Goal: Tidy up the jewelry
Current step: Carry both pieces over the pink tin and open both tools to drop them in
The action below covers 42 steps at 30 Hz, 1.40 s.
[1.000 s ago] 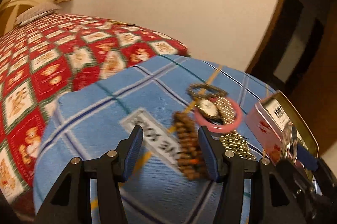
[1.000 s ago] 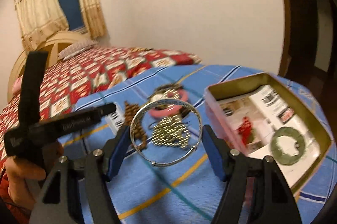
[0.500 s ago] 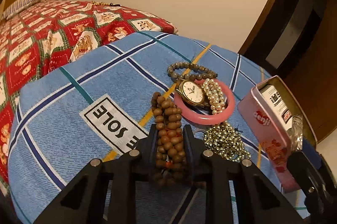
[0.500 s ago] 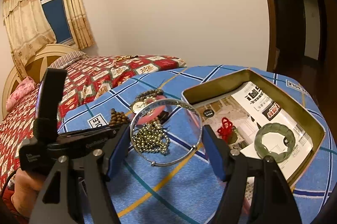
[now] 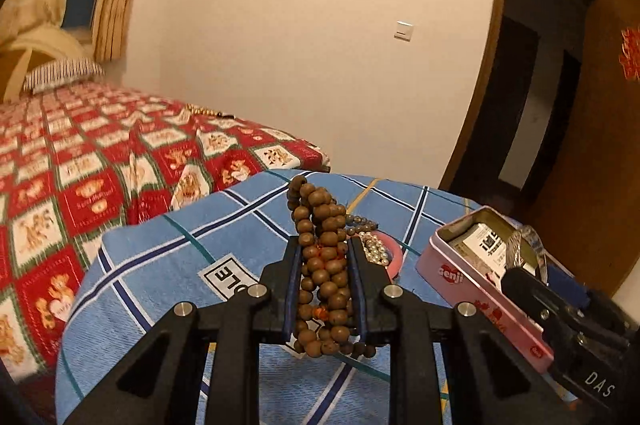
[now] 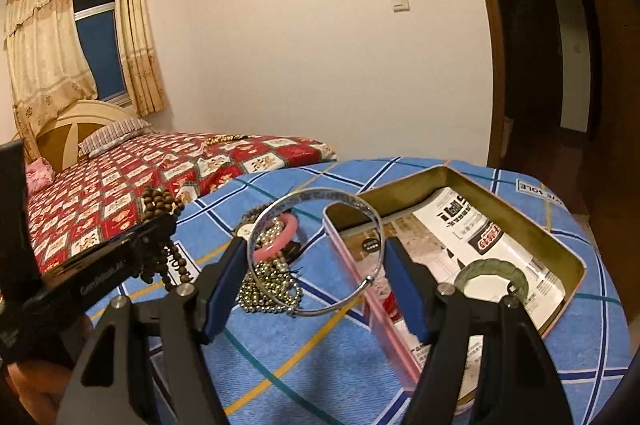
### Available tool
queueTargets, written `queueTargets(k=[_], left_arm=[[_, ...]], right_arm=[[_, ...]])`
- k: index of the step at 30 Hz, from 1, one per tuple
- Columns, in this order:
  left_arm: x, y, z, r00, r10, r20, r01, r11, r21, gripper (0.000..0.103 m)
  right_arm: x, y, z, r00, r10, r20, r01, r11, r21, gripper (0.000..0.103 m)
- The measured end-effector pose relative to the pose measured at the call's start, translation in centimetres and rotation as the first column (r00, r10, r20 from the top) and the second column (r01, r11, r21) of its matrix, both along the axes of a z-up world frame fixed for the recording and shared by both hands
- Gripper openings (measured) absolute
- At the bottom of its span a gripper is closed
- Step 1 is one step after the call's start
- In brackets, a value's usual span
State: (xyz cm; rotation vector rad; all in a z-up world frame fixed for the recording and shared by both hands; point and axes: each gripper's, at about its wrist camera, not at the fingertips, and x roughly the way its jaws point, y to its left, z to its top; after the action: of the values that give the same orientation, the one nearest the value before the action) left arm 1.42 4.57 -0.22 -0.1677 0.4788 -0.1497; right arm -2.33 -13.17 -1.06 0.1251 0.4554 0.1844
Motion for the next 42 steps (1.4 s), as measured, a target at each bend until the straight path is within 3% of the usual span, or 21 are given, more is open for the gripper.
queueTargets(k=[20,33,42], left_arm=[[-2.2,-2.8,0.2,0.999,-0.023,0.043,0.018,0.992,0.122,0.022],[-2.4,-3.7,0.2,0.998,-0.043,0.052,0.037,0.992,0.120,0.022],[-2.3,-5.1,0.6,0.991,-0.112,0.070,0.106,0.991,0.087,0.022]], right_arm=[[-1.3,-0.7,0.9,0.993,-0.077,0.090,0.082,0.995,-0.057,0.072],[-1.7,-1.3,1.3,0.983,-0.113,0.147,0.131,0.984,-0.121,0.072],[-1.7,-5.4,1.1,0.968,-0.207,0.145,0.224,0.968,-0.112,0.072]])
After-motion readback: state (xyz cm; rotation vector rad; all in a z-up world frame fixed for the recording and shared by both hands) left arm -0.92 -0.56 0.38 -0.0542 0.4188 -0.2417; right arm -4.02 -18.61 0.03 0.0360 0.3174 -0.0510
